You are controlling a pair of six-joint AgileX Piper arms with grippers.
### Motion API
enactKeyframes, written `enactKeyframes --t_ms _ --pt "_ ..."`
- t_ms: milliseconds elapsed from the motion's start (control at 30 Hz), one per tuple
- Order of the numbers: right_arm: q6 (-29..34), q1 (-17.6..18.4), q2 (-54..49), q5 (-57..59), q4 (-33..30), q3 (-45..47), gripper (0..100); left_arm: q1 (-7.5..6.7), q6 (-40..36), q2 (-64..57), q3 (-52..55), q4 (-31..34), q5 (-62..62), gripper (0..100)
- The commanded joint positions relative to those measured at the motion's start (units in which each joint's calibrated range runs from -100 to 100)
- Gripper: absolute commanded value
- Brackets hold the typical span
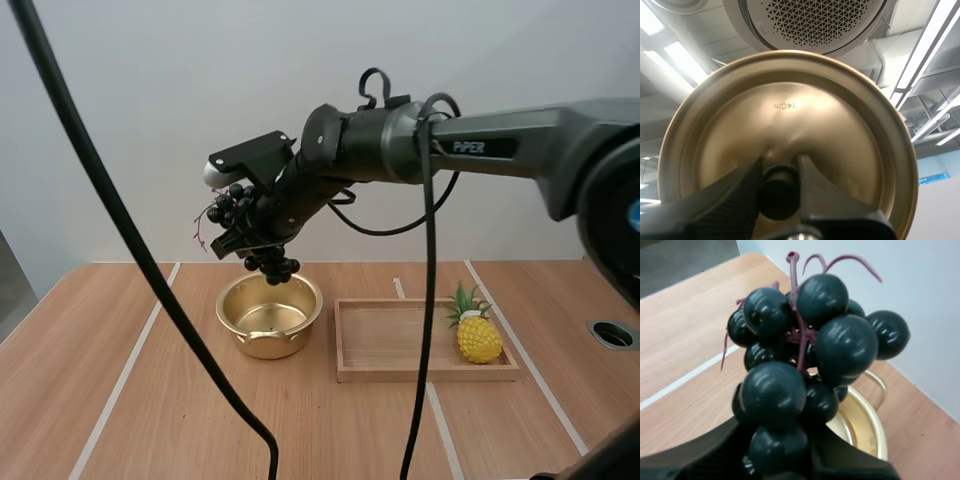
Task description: Open the pot, put the grape inside, and close it
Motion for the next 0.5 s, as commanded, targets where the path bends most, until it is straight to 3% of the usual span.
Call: enactKeyframes --t_ms 0,467 --pt "-1.5 0.1 3.5 -3.9 0.0 -0.4 0 0.04 -0.5 -0.1 -0.4 0.5 -1.7 0" --pt "-3.5 -0.4 14.5 -6.9 -0.4 -0.4 0 0.04 -0.5 -0.1 -0.4 0.5 -1.3 0"
